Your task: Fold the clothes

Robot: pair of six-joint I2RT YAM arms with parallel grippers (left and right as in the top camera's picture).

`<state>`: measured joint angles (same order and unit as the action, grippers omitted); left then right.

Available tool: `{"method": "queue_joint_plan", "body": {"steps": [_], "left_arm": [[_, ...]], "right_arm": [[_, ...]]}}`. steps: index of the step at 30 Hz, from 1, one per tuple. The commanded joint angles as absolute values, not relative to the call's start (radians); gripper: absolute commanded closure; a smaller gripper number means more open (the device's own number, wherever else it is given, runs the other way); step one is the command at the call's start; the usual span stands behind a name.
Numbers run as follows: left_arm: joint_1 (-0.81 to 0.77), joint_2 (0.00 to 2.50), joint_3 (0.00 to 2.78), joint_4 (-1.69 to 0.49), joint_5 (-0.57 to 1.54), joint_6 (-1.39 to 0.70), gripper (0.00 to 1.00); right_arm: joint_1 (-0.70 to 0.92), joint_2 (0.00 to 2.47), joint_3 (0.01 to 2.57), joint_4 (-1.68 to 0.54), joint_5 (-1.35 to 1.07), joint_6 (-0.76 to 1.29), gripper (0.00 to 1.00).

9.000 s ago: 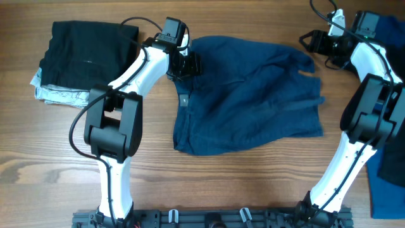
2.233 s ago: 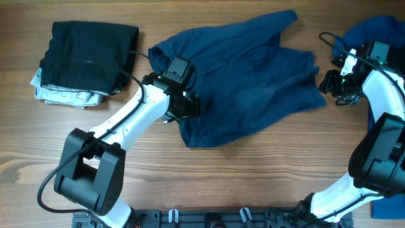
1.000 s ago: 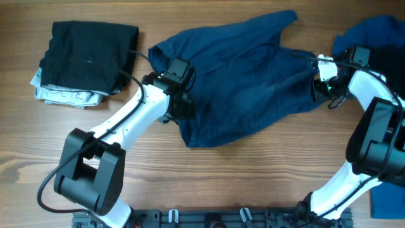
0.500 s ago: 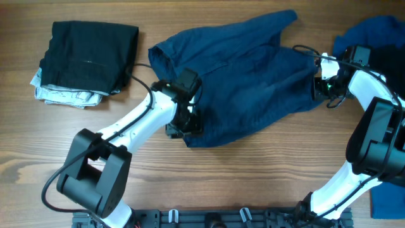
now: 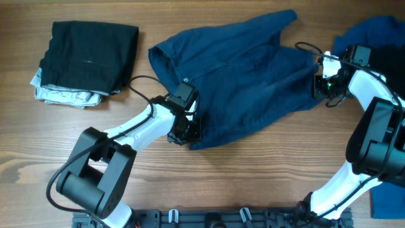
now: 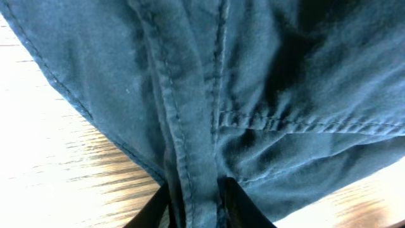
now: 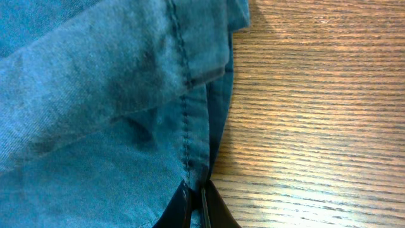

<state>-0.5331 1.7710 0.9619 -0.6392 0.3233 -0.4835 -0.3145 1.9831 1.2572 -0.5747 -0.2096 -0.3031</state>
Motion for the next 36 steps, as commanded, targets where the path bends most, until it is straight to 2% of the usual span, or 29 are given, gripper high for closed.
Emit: {"method": "queue_joint_plan", "body": {"steps": [1,2,10,22,29,36], "left_arm": [[-0.537,1.78,0.952,-0.64,0.355,-0.477,0.92],[-0.537,1.777,0.952,-0.64,0.363,-0.472,0.96],[-0.529,1.587,1.03,-0.707,0.37,-0.422,0.96],[-0.477,1.216,1.285,-0.707,0.096,-0.412,0.96],[-0.473,1.161,1.573,-0.688,0.006,-0.344,0.96],[-0.476,1.161,1.752,-0.582,0.006,-0.348,0.96]], "right_arm": [[-0.311,1.999,1.251,-0.566,-0.234,-0.266,0.96],[-0.311,1.999,1.251,-0.564,-0.234,-0.253,0.95],[-0.311,1.899,1.33,-0.654,-0.251,-0.136,0.96],[-0.311,1.387,1.388,-0.797,-0.342,-0.046,0.96],[-0.311,1.133,1.615,-0.96,-0.334,-0.046,0.96],[-0.311,1.082,1.904,-1.078,-0.334,-0.045,0.96]]}}
